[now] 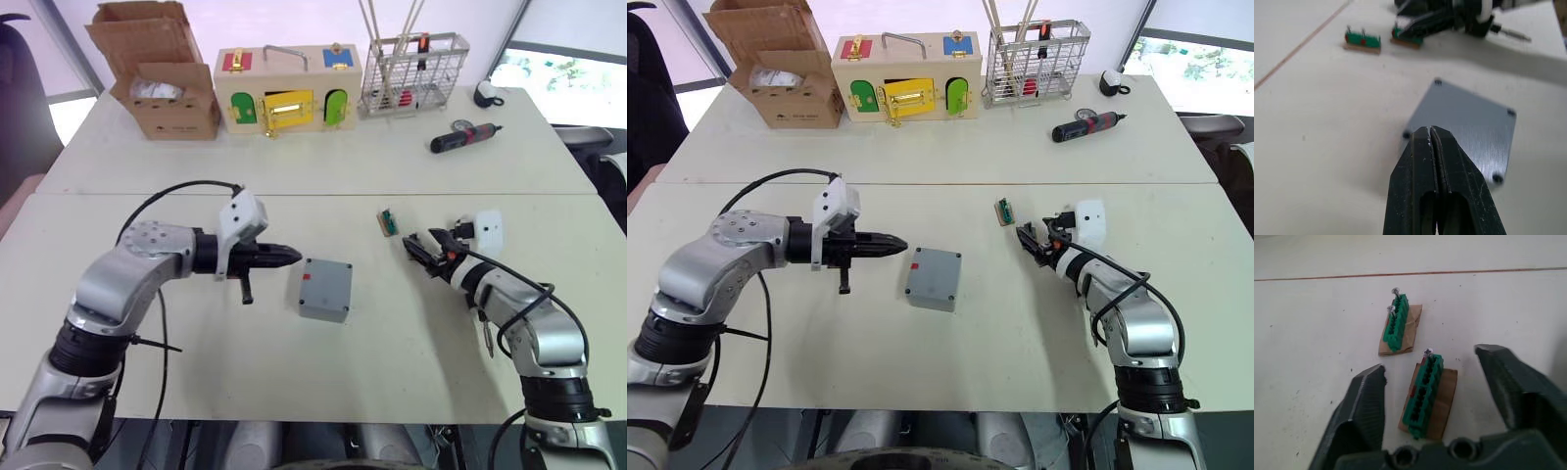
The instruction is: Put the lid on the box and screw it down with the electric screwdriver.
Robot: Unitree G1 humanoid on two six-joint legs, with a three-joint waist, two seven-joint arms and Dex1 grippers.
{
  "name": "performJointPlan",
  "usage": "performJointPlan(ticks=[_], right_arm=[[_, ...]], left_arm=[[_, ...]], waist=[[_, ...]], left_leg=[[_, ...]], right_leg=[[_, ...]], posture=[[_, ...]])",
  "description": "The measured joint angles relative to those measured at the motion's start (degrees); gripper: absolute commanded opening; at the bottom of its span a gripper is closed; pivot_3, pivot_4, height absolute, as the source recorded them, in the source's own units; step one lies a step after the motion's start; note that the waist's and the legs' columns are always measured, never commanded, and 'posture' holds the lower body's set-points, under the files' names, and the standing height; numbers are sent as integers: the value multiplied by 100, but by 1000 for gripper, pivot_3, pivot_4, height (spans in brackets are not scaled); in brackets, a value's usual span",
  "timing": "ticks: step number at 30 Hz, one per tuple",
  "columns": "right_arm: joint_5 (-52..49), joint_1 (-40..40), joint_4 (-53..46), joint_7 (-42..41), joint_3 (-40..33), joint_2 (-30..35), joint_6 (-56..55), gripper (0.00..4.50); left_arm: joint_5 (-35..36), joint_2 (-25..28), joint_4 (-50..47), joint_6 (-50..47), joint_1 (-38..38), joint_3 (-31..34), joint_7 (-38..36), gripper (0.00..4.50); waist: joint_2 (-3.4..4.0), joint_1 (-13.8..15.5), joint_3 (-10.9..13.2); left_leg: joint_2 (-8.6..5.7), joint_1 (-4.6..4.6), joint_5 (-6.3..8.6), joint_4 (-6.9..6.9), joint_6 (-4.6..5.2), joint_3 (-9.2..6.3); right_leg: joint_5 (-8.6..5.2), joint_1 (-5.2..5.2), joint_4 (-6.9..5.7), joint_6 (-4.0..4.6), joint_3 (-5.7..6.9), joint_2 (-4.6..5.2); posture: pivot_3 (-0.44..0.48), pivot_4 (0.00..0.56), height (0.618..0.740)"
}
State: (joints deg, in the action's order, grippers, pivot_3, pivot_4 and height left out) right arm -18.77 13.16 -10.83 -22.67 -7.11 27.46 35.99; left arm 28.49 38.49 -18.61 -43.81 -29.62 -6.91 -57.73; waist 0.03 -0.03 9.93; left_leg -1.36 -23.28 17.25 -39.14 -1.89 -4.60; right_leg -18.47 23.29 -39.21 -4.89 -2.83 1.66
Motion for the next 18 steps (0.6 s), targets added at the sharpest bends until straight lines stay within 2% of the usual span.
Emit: performJointPlan(ticks=[5, 17, 18], right_arm=[[70, 87, 128, 3, 26, -40, -50, 2716], [185, 196, 341, -35, 115, -123, -177, 2716], [186, 202, 341, -38, 115, -129, -182, 2453]], left_arm=[[76, -1, -120, -50, 58, -7, 96, 0], [82, -45, -184, -30, 254, -57, 262, 0], [81, -46, -184, -25, 263, -71, 266, 0]], waist=[[0, -86, 0], [0, -78, 0], [0, -78, 0]], left_leg=[[1, 0, 0, 4, 0, -2], [1, 0, -1, 3, -2, -1], [1, 0, -2, 3, -3, -1]], right_leg=[[0, 2, 0, 0, 0, -2], [0, 3, -1, 0, 0, -1], [0, 3, 0, 0, 0, -1]], posture=[[0, 150, 740], [0, 150, 740], [0, 150, 740]])
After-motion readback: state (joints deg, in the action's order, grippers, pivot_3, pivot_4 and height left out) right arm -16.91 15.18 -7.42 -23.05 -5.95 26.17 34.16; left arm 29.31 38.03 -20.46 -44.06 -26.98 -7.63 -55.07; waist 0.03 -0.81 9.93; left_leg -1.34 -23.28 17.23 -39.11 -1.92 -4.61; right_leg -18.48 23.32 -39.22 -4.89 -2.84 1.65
